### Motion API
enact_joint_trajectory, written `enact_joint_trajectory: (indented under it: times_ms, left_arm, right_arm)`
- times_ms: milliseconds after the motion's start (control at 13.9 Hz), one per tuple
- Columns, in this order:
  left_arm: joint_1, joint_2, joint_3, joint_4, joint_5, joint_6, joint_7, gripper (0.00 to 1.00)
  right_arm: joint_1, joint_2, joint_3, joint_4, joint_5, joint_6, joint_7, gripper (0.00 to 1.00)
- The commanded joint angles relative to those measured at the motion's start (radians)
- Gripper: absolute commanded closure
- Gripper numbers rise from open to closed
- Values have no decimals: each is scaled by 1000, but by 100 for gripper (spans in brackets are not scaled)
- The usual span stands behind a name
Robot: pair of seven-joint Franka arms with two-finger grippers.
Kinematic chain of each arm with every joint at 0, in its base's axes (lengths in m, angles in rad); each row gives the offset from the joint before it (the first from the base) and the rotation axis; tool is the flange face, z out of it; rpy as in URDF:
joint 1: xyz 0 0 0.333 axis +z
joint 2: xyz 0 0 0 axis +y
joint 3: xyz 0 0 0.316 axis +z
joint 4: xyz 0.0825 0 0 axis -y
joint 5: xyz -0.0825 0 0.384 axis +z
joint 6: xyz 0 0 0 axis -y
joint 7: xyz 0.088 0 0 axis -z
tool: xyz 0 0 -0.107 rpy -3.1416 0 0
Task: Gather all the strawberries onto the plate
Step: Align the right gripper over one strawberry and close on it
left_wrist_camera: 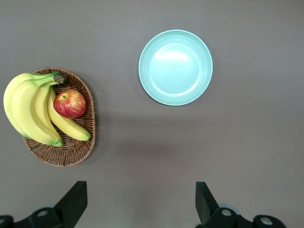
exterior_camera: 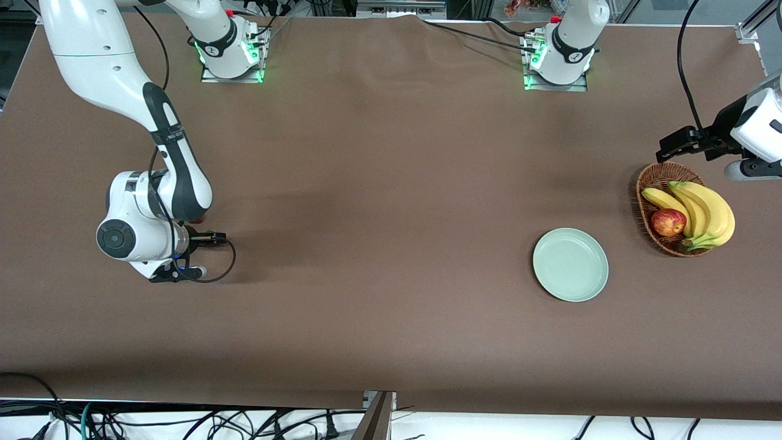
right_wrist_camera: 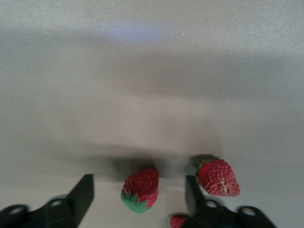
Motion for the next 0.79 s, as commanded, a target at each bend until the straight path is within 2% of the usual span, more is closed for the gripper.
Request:
enact_joint_trajectory:
  times_ms: [0, 720]
  left_arm:
    - [2, 6, -6, 14, 21, 2, 4, 0]
    - [2, 6, -6, 14, 21, 2, 4, 0]
  right_arm:
    - [-5, -7, 5, -16, 17, 14, 3, 73]
    - [-5, -1, 6, -14, 18, 15, 5, 75]
